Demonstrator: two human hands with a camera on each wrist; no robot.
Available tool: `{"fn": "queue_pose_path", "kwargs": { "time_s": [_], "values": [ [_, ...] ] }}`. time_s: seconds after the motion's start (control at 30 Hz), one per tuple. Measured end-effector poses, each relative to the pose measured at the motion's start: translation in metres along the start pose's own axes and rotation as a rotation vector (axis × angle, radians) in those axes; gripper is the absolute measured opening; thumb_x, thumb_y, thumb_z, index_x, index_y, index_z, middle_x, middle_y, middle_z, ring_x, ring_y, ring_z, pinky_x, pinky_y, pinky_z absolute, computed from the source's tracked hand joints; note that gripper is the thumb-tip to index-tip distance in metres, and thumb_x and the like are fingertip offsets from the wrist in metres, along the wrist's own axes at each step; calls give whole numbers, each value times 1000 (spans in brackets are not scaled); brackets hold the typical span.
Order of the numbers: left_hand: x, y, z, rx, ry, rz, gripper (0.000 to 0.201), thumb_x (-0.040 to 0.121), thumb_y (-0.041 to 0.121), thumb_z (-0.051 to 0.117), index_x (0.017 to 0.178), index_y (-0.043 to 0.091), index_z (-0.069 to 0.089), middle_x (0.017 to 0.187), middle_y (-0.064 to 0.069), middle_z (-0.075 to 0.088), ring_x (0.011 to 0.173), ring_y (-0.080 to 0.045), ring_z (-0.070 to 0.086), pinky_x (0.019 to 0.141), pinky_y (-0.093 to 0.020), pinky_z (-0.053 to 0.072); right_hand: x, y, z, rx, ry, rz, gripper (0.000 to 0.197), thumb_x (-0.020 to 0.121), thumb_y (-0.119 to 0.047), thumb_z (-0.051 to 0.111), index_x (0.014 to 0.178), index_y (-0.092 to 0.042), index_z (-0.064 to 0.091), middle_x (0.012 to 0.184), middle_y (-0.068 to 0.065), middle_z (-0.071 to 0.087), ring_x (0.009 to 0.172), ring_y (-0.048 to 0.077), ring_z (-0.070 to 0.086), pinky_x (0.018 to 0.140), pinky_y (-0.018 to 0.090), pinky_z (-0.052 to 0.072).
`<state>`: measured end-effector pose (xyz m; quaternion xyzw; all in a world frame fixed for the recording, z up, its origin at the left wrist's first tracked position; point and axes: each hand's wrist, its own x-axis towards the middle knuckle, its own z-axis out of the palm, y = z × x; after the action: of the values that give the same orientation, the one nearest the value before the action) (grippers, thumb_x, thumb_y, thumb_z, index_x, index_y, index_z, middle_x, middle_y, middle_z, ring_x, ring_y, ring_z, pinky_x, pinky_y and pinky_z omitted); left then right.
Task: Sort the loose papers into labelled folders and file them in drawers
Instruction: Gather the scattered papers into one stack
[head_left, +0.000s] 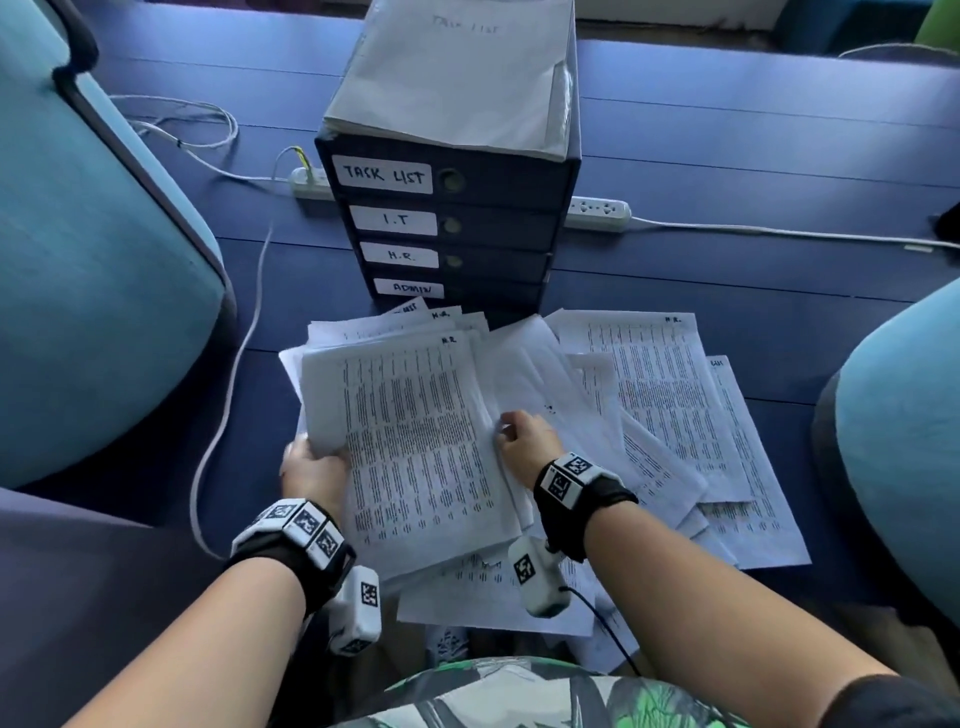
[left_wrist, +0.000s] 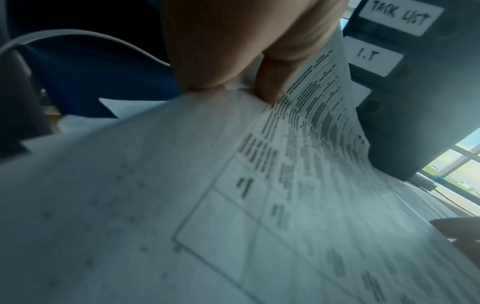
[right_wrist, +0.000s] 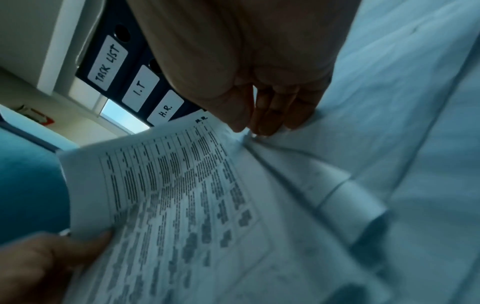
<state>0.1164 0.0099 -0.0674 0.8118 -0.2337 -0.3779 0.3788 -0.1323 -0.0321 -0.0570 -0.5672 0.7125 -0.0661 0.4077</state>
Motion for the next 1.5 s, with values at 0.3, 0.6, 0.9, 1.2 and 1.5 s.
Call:
{"fn": "queue_pose_path", "kwargs": {
  "time_s": [0.3,0.6,0.9,1.2,1.5],
  "values": [
    [-7,12,20,201,-87,163,45,83,9,65,126,18,56,147,3,42,129,-22,48,110,-31,37,-3,23,-22,-104,83,60,34,94,-15,44,124,-17,61,126,14,47,117,32,51,106,30,38],
    [-30,10,52,407,-285,199,42,90,14,63,130,7,55,155,0,25,137,-32,35,117,-42,28,-13,49,-51,-311,100,58,52,90,-1,36,127,-30,58,113,5,45,111,25,43,98,35,42],
    [-34,37,50,444,-334,184,45,91,16,64,133,8,54,158,-4,12,138,-28,34,111,-29,30,-11,64,-67,-357,147,117,55,89,-2,38,133,-30,54,117,7,45,116,26,43,99,39,44],
    [-63,27,69,415,-459,273,28,85,13,70,112,6,66,125,-7,55,103,-25,62,94,-31,50,-8,64,-66,-290,134,218,27,88,-8,43,113,-12,54,119,12,44,114,30,42,97,40,41],
    [-24,36,44,235,-161,190,48,87,0,56,129,19,45,102,0,58,93,-25,56,77,-29,41,-2,76,-73,-185,268,234,47,89,-8,48,135,-16,48,133,13,40,126,32,36,104,37,34]
  ]
}}
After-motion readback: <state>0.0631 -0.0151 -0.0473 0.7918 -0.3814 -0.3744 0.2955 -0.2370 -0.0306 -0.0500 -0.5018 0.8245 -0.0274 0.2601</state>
